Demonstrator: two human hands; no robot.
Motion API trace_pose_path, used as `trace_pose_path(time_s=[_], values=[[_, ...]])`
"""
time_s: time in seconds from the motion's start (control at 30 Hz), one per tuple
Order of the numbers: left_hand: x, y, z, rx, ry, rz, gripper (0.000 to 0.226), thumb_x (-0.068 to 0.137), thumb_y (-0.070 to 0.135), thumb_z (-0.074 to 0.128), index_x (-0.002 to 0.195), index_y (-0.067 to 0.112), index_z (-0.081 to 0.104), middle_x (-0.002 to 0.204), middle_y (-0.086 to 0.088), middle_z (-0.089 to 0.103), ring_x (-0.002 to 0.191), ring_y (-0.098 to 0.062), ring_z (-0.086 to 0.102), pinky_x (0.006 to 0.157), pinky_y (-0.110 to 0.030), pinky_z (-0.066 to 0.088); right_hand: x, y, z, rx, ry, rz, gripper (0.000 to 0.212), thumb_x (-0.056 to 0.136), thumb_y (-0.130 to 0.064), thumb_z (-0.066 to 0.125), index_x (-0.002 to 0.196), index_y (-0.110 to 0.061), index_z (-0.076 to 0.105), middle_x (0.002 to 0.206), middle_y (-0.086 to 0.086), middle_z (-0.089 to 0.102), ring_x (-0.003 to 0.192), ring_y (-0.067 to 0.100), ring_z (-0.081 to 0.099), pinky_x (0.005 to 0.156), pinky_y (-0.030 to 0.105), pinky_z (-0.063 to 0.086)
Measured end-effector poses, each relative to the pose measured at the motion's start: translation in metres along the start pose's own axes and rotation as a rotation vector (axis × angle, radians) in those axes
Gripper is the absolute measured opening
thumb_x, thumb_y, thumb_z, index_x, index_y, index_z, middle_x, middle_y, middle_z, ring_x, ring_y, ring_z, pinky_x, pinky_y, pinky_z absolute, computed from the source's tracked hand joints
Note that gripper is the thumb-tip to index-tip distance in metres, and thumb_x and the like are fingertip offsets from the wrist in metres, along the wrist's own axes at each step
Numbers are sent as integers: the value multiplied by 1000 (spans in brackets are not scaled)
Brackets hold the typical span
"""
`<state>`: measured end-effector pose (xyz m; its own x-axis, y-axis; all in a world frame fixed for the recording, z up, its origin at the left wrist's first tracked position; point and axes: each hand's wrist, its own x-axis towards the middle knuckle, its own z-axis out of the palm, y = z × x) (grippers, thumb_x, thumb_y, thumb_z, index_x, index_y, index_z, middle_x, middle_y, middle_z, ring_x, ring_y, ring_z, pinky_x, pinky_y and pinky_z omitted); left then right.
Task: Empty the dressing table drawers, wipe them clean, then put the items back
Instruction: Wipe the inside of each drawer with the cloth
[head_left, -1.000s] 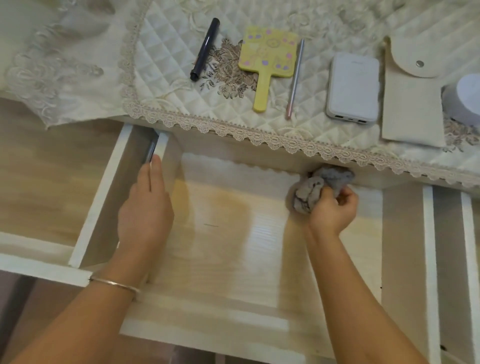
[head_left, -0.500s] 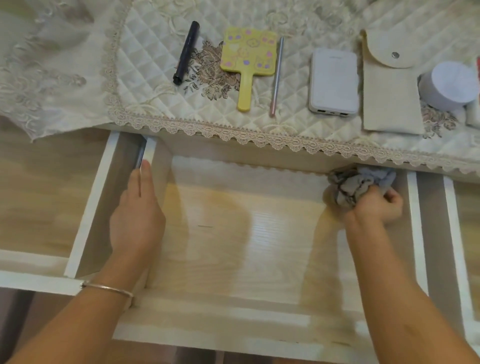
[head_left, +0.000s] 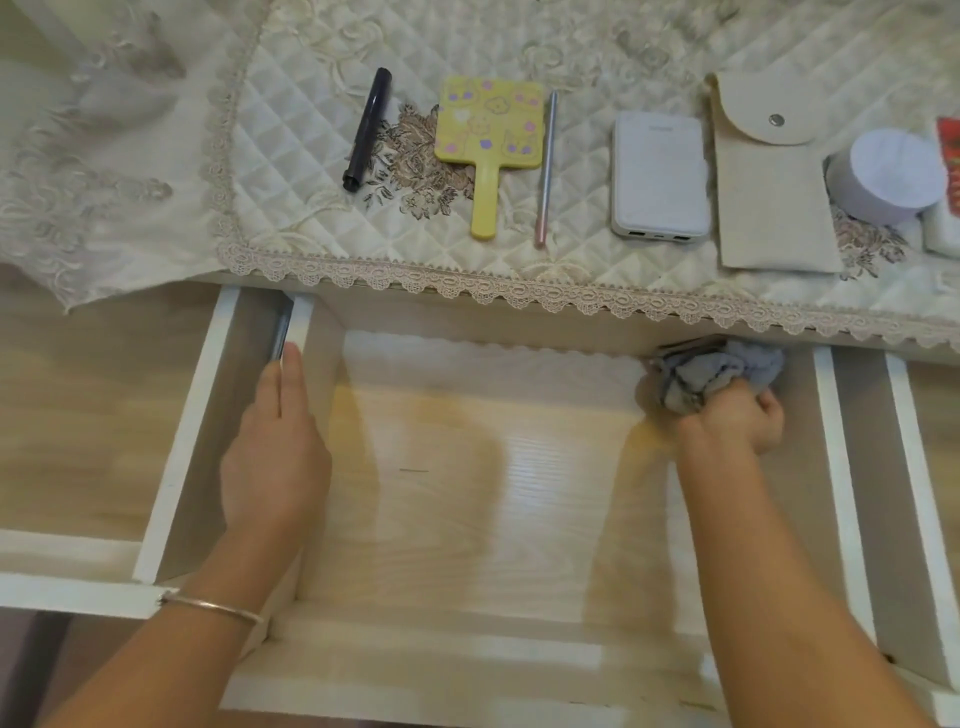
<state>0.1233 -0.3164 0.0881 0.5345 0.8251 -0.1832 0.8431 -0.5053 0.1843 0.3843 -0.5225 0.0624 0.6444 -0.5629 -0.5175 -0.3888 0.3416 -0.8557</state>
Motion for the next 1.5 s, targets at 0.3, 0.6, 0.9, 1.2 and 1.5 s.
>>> trace_pose_path(time_s=[0.3,0.6,0.9,1.2,1.5], values=[[0,-2,1,-3,-7,12,73,88,1,45,147,14,4,152,-8,16,116,-32,42,69,-39,42,-8,8,5,320,-137,122,33,94,-6,38,123,-1,50,119,9,58,98,-2,57,85,12,44],[2,-4,3,-15,28,53,72,87,-1,46,147,12,7,151,-12,21,115,-32,44,62,-32,36,-136,87,23,-83,-282,58,20,84,4,55,93,-13,55,82,2,58,69,12,53,61,17,47],[1,-9,4,-73,53,111,74,78,-9,57,143,5,26,142,-18,38,99,-38,55,54,-29,33,-130,67,27,12,-190,112,20,85,6,53,91,-13,49,77,-5,50,70,10,56,63,21,48],[1,-11,2,-98,15,115,70,83,-3,50,145,10,21,146,-15,32,105,-38,51,61,-37,41,-222,131,44,-253,-615,369,25,81,3,62,74,-17,48,84,14,57,70,20,55,67,31,50],[-15,1,-3,-28,-16,218,60,82,11,58,137,1,35,147,-23,25,133,-46,23,104,-56,25,-128,33,-39,-739,-904,99,13,86,-4,58,83,-15,54,97,16,63,85,26,61,82,42,51]])
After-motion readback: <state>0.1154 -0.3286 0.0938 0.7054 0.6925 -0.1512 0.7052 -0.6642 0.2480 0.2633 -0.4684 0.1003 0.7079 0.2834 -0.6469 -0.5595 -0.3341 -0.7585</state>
